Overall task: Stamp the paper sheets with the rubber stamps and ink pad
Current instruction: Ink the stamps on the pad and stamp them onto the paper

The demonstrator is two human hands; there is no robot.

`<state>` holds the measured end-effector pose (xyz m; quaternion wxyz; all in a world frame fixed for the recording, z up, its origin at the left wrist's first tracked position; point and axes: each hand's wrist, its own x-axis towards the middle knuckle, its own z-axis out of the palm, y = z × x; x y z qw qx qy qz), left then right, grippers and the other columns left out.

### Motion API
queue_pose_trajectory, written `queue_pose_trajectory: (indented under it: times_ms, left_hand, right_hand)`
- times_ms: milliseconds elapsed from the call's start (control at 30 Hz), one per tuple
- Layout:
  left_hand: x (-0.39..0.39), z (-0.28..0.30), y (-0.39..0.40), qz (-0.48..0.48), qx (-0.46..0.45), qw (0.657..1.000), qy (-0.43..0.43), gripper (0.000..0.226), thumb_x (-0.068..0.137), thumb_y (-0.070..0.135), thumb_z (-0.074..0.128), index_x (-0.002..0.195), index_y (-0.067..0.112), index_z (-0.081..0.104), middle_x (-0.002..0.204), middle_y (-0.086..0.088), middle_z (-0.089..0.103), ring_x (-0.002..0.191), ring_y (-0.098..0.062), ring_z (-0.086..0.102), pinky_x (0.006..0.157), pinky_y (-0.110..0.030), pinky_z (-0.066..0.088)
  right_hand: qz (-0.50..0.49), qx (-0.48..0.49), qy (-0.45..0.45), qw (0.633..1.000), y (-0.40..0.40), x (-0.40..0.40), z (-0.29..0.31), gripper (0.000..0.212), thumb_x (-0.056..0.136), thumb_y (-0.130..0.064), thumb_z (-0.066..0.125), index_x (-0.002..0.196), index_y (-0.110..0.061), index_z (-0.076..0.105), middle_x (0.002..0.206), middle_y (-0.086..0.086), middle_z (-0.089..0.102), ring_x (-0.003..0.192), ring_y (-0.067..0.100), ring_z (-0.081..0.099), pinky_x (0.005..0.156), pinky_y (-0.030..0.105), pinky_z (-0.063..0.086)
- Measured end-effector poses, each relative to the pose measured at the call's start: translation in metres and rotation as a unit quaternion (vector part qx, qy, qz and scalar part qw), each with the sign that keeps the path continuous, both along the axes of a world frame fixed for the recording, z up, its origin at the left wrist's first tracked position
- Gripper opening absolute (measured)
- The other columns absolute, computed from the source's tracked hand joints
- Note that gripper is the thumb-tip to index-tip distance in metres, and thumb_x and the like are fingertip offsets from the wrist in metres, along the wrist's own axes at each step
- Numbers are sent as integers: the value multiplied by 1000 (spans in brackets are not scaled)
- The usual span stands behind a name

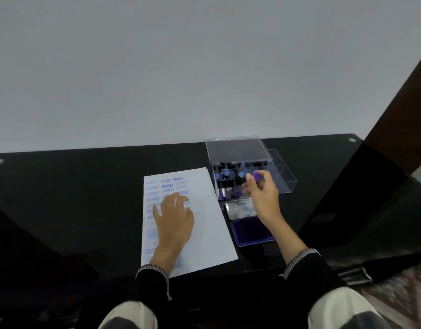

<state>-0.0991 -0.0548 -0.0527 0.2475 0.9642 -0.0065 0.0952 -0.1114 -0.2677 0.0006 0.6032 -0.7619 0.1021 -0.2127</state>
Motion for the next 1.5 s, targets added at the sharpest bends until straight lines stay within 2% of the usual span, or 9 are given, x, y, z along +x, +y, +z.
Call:
queue_pose_trajectory:
  times_ms: [100,300,400,600,767,900,1133,1333,1500]
  left_hand:
    - [-1,-11,-11,-16,-16,999,-28,24,94,18,55,118,21,59,137,0,50,134,-22,39,117,-50,9]
    - [5,-30,-11,-14,-16,999,-38,22,92,18,57,114,18,58,129,-3,55,126,-24,45,116,-50,24]
    - [4,-35,-12,-7,-36,997,-60,23,91,17,59,113,13,59,123,-5,57,122,-26,48,112,-45,29]
    - [4,-41,-11,-5,-38,996,-84,21,89,17,62,110,12,60,116,-5,59,115,-25,52,107,-46,37]
    - [4,-42,-11,-4,-32,995,-93,21,89,19,62,109,13,59,114,-3,59,112,-24,53,105,-43,39]
    - [3,-42,-12,-7,-36,995,-97,21,89,19,62,109,13,59,114,-3,59,113,-23,52,105,-43,40]
    - [4,-44,-11,-4,-41,994,-100,21,89,18,62,109,14,59,113,-1,59,111,-22,52,104,-43,41]
    - [4,-44,-11,-5,-35,994,-101,21,89,19,61,109,14,59,113,-1,59,111,-21,53,104,-43,41]
    - [3,-43,-11,-4,-42,994,-105,20,89,18,62,108,14,59,112,-2,59,110,-22,53,103,-42,41]
  right_hand:
    - [-8,-53,11,998,-19,4,4,15,94,-37,57,95,-22,58,84,7,67,79,19,64,77,35,53]
    - [-12,-124,34,992,-33,31,10,22,92,-23,62,111,-12,60,100,7,62,85,16,58,70,14,48]
    - [8,-186,51,981,-35,44,6,24,91,-26,65,108,-18,50,96,4,59,83,18,57,70,26,49]
    - [67,-449,180,872,-38,70,14,23,94,-36,56,103,-17,49,98,12,60,91,29,54,68,36,46]
    - [98,-561,240,786,-25,86,27,31,95,-34,56,114,-9,58,119,19,54,121,30,42,91,43,48]
    - [75,-604,264,748,-22,90,16,39,97,-34,52,125,-7,55,134,18,41,130,33,28,100,43,43]
    - [62,-507,315,800,-22,87,11,39,94,-29,46,125,-6,54,133,21,42,124,37,29,101,40,32]
    - [-13,-421,193,886,-13,81,16,25,94,-15,55,114,-18,69,121,13,52,121,32,35,95,45,44]
    - [-41,-471,257,843,6,81,16,29,91,-36,60,106,-11,63,121,10,57,122,31,38,100,41,32]
